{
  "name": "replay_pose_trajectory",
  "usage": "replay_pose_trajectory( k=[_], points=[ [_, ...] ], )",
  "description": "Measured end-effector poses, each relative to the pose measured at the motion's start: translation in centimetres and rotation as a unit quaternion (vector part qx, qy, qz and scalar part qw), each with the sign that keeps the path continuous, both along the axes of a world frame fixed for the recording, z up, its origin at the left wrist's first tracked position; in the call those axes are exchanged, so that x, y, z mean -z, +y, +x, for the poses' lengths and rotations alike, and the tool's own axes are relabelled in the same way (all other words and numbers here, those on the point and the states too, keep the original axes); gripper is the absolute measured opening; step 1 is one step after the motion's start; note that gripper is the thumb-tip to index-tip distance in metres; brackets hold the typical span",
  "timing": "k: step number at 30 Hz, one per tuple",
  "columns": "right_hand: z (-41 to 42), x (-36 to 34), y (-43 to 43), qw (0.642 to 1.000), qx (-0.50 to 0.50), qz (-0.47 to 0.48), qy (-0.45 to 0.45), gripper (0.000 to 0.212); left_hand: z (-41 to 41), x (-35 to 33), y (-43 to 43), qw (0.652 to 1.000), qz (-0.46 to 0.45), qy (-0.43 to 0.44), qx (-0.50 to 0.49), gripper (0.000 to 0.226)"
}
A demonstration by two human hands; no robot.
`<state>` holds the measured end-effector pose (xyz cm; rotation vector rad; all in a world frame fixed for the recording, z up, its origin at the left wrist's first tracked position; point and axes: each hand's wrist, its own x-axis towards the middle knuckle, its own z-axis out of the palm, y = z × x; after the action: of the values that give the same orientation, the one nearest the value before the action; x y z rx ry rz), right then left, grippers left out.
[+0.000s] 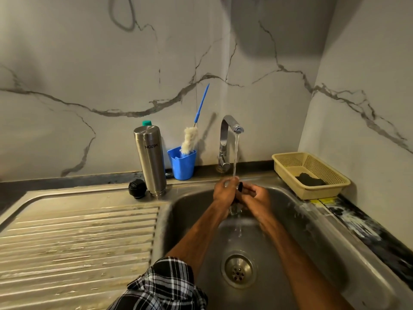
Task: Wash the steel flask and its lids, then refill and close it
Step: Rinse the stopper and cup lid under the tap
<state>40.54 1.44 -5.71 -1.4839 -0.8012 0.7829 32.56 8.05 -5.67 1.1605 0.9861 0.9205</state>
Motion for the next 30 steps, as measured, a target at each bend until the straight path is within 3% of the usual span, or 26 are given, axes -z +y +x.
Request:
replay_pose_trajectory(
  k=[3, 8, 11, 14, 18, 23, 26, 30],
  points=[
    [0.2, -0.7, -0.7, 0.995, -0.049, 0.026, 0.082, 0.026, -0.7, -0.3, -0.1, 0.998, 0.058, -0.029, 0.023, 0.025],
    [0.4, -1.1, -1.0, 0.968, -0.074, 0.018, 0.238, 0.051, -1.3, -0.7, -0.4, 0.992, 0.117, -0.038, 0.040, 0.021],
    [0.3, -1.4, -1.3, 0.948, -0.066, -0.003, 0.312, 0.054, -1.7, -0.6, -0.5, 0.987, 0.144, -0.032, 0.065, 0.028],
    [0.1, -1.6, -1.4, 0.932, -0.041, 0.000, 0.360, 0.049, -1.4, -0.4, -0.7, 0.985, 0.152, -0.032, 0.079, 0.039],
    [0.1, -1.6, -1.3, 0.917, -0.044, 0.019, 0.395, 0.045, -0.5, -0.2, -0.9, 0.983, 0.177, -0.025, 0.028, 0.032],
    [-0.3, -1.4, -0.9, 0.931, -0.104, 0.046, 0.347, 0.038, 0.7, -0.3, -1.2, 0.993, 0.080, -0.061, -0.059, 0.034],
    [0.2, -0.8, -0.8, 0.950, -0.095, 0.065, 0.290, 0.032, 0.8, -0.9, -1.3, 0.997, 0.017, -0.060, -0.054, 0.034],
    [0.5, -0.6, -0.3, 0.989, -0.051, 0.029, 0.137, 0.028, 0.9, -1.6, -1.2, 0.999, 0.027, -0.016, -0.033, 0.025]
  ],
)
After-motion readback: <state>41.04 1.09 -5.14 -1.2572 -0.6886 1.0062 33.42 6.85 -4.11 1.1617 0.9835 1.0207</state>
